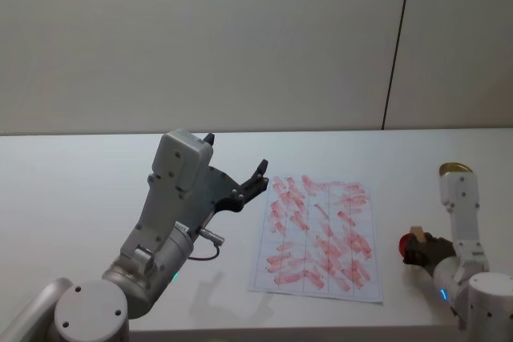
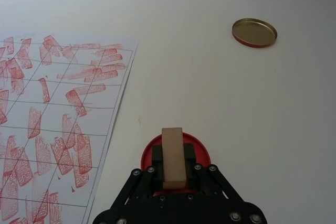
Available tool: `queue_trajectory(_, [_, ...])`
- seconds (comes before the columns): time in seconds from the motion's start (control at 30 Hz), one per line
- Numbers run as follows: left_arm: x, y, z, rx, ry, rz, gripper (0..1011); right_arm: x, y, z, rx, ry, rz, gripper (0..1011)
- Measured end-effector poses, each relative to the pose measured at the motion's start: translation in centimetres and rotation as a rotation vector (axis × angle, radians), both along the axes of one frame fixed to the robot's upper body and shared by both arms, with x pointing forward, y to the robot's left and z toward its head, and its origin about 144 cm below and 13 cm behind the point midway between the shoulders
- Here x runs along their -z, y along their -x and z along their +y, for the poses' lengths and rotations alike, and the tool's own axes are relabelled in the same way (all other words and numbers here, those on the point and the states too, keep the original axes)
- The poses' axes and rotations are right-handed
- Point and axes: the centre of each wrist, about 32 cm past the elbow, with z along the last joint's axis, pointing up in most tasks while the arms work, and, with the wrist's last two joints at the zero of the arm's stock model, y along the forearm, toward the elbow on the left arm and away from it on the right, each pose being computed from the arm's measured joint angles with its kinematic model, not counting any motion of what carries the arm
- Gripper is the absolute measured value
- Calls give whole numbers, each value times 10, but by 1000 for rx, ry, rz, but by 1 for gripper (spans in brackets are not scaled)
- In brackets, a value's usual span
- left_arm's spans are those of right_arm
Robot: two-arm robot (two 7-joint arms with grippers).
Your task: Use the one hand to pick up the stamp and affix it onto the A4 paper.
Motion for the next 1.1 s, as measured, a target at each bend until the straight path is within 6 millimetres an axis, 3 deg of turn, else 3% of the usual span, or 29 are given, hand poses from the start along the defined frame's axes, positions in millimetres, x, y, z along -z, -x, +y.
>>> queue_trajectory(1.1, [0,0,0,0,0,0,993,4,-4,1,6,-21,44,217])
